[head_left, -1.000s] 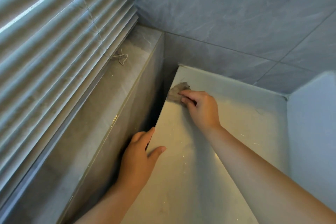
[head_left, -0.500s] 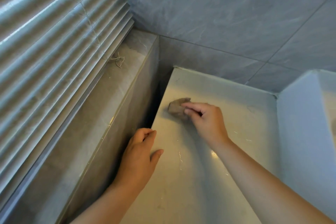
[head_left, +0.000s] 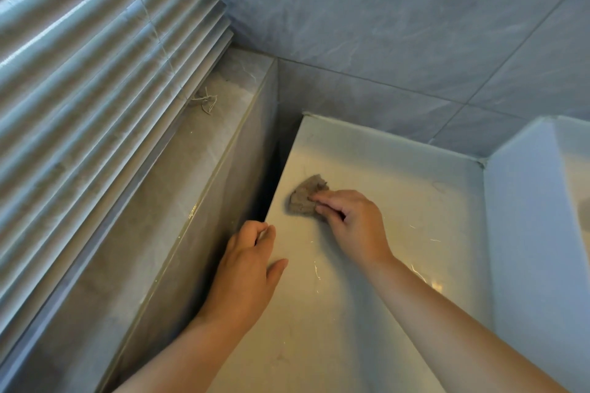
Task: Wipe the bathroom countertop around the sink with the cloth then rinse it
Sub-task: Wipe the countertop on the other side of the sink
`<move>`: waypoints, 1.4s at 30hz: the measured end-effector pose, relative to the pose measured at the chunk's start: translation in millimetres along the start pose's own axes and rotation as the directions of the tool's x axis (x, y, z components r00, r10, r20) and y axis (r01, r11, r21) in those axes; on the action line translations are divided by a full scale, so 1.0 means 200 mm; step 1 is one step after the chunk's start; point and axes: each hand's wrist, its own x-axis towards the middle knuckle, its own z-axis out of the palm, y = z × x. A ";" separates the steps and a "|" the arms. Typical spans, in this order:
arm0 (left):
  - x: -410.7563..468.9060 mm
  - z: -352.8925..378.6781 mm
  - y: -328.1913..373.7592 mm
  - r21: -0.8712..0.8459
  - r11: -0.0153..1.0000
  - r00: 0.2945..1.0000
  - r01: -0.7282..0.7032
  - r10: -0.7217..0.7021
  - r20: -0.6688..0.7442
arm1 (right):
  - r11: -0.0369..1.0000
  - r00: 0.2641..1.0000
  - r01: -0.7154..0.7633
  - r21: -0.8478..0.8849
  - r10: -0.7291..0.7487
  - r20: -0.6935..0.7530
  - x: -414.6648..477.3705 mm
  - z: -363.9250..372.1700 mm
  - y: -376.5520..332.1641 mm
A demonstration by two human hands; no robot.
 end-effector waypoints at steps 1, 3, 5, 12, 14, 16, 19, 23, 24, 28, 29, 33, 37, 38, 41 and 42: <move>0.00 0.00 0.00 0.006 1.000 1.000 -0.002 0.002 0.011 | 1.000 1.000 0.006 0.006 -0.006 0.012 -0.04 -0.01 -0.01; 0.00 -0.01 0.01 0.023 1.000 1.000 -0.009 0.008 0.027 | 0.999 0.999 -0.027 0.018 0.026 0.042 -0.09 -0.03 -0.03; 0.00 -0.02 0.01 0.021 0.999 0.999 -0.028 0.027 0.023 | 0.986 0.985 -0.147 0.077 0.138 0.106 -0.11 -0.07 -0.04; -0.01 0.01 0.07 -0.011 0.996 0.995 -0.085 0.086 0.054 | 0.985 0.969 -0.162 -0.067 0.146 -0.201 0.09 -0.32 0.01; 0.00 0.02 0.08 0.003 0.995 0.992 -0.096 0.096 0.077 | 0.980 0.971 -0.180 -0.079 0.164 -0.174 0.15 -0.33 0.09; 0.00 0.04 0.09 0.023 0.994 0.991 -0.106 0.104 0.086 | 0.975 0.969 -0.222 -0.033 0.216 -0.122 0.15 -0.31 0.16; 0.00 0.05 0.10 0.052 0.992 0.990 -0.113 0.107 0.094 | 0.967 0.959 -0.254 0.027 0.255 -0.121 0.08 -0.25 0.18; -0.01 0.06 0.10 0.104 0.989 0.987 -0.105 0.091 0.130 | 0.980 0.978 -0.192 0.050 0.196 -0.073 -0.06 -0.22 0.13; -0.01 0.06 0.11 0.110 0.989 0.987 -0.103 0.087 0.139 | 0.982 0.981 -0.182 0.046 0.185 -0.061 -0.10 -0.21 0.12; -0.01 0.06 0.10 0.129 0.987 0.985 -0.099 0.078 0.157 | 0.985 0.984 -0.172 0.024 0.172 -0.041 -0.27 -0.21 0.08; -0.02 0.07 0.10 0.149 0.984 0.985 -0.102 0.078 0.155 | 0.981 0.982 -0.189 0.044 0.190 -0.016 -0.29 -0.21 0.07; -0.02 0.09 0.10 0.248 0.961 0.983 -0.122 0.083 0.161 | 0.968 0.973 -0.230 0.100 0.226 0.052 -0.26 -0.33 0.06; -0.02 0.09 0.09 0.288 0.949 0.981 -0.128 0.080 0.174 | 0.968 0.956 -0.223 0.117 0.241 -0.165 -0.12 -0.49 0.13; -0.02 0.09 0.09 0.296 0.945 0.979 -0.137 0.084 0.186 | 0.970 0.951 -0.228 0.087 0.241 -0.195 -0.08 -0.52 0.16; -0.02 0.09 0.08 0.285 0.947 0.971 -0.147 0.084 0.222 | 0.956 0.940 -0.291 -0.027 0.280 -0.196 -0.04 -0.54 0.31; -0.02 0.09 0.08 0.280 0.949 0.973 -0.146 0.086 0.214 | 0.945 0.930 -0.327 -0.010 0.320 -0.180 -0.04 -0.53 0.35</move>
